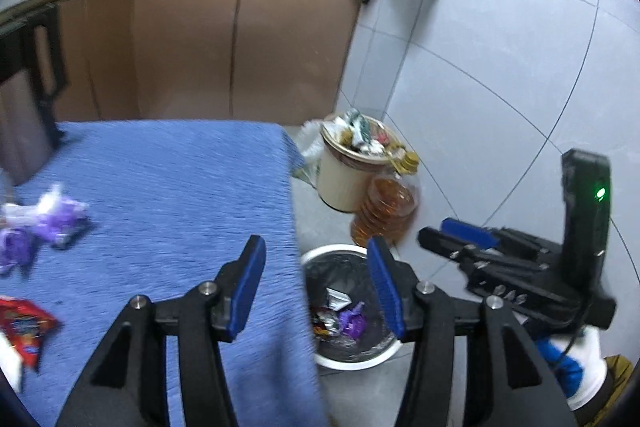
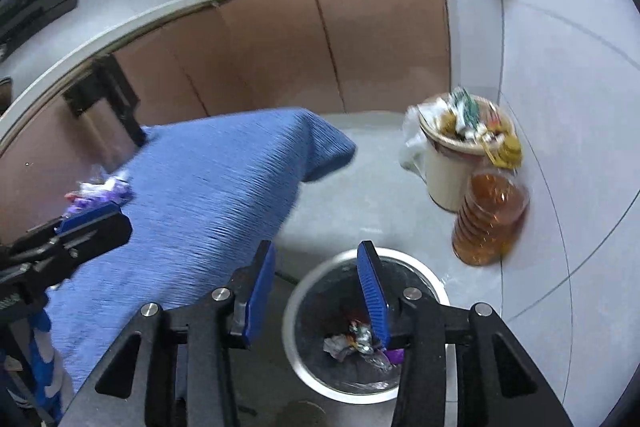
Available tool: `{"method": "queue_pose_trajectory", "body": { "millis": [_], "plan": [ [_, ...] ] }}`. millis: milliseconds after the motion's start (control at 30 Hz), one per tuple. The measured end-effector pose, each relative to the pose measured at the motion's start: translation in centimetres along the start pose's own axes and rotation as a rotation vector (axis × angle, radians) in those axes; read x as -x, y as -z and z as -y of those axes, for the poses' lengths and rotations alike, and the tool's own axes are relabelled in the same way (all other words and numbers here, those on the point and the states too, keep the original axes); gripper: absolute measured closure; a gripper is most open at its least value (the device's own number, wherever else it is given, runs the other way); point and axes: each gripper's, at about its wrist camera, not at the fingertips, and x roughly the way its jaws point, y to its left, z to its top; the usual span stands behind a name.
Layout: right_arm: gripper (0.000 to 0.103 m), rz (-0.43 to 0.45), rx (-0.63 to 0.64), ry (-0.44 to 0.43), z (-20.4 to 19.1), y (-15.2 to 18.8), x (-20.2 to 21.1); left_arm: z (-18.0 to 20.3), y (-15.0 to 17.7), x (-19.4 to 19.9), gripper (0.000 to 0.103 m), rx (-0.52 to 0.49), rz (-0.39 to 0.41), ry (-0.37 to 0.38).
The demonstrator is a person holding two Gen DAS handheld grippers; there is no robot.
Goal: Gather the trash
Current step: 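Move both tools back over the table toward the remaining wrappers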
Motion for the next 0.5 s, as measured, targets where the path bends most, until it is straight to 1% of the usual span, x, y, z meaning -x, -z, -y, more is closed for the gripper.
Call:
{"method": "queue_pose_trajectory", "body": {
  "millis": [100,200,367,500],
  "plan": [
    [0.057,0.032,0.029,-0.023,-2.1,-0.4,1.7,-1.7,0.5,2.7,0.052,0.007,0.024,-0.057],
    [0.055,0.055,0.064,-0.043,-4.2,-0.6,3.1,-3.1,1.2,5.2,0.052,0.018,0.054,-0.107],
    [0.052,0.089,0.122,-0.087,-8.0,-0.7,5.1,-5.7,2.4,9.3,0.045,0.039,0.109,-0.204],
    [0.048,0.109,0.160,-0.121,-10.8,-0.6,6.2,-7.3,3.4,12.8,0.043,0.041,0.157,-0.283]
  ]
}}
